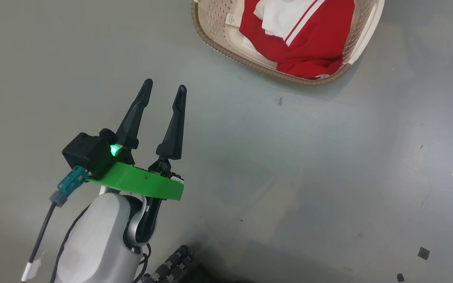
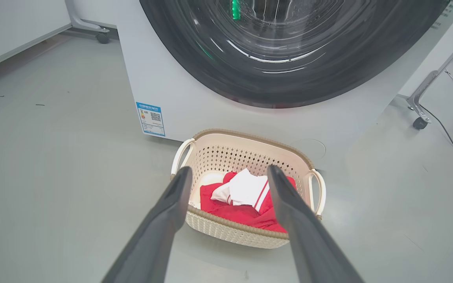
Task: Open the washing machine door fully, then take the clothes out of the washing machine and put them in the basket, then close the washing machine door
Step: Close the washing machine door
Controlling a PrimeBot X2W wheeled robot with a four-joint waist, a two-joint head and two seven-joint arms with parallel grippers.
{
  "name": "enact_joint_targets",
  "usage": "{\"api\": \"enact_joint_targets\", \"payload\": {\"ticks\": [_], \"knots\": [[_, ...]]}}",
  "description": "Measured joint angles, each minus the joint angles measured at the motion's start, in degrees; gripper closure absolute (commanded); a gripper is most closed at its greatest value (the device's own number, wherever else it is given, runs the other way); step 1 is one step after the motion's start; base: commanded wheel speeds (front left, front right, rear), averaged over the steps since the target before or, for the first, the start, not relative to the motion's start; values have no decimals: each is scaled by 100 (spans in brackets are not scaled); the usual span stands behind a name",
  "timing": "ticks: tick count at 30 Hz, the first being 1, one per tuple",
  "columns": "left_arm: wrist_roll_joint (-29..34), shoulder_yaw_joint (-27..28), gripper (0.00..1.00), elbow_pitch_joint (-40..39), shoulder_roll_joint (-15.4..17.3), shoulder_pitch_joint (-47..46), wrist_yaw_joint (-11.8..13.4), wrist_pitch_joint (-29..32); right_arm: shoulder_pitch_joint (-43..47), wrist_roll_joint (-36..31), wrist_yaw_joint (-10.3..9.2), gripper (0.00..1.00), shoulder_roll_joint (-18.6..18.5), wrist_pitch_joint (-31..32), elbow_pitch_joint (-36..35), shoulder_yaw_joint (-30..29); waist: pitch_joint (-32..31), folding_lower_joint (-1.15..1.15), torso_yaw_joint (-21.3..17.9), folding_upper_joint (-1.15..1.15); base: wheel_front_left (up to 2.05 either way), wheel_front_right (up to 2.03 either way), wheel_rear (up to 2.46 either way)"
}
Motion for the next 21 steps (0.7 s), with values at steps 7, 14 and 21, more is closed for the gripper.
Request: {"api": "enact_joint_targets", "payload": {"ticks": [7, 14, 21], "knots": [[18, 80, 0, 143, -3, -54, -1, 0, 287, -114, -29, 100, -89, -394, 353, 115, -229, 0, -34, 0, 0, 0, 0], [325, 203, 0, 346, -4, -55, -1, 0, 1036, -107, -74, 100, -64, -626, 537, 221, -639, 0, -128, 0, 0, 0, 0], [524, 285, 0, 528, -3, -37, -2, 0, 1601, 73, -74, 100, 141, -714, 530, 179, -1058, 0, -305, 0, 0, 0, 0]]}}
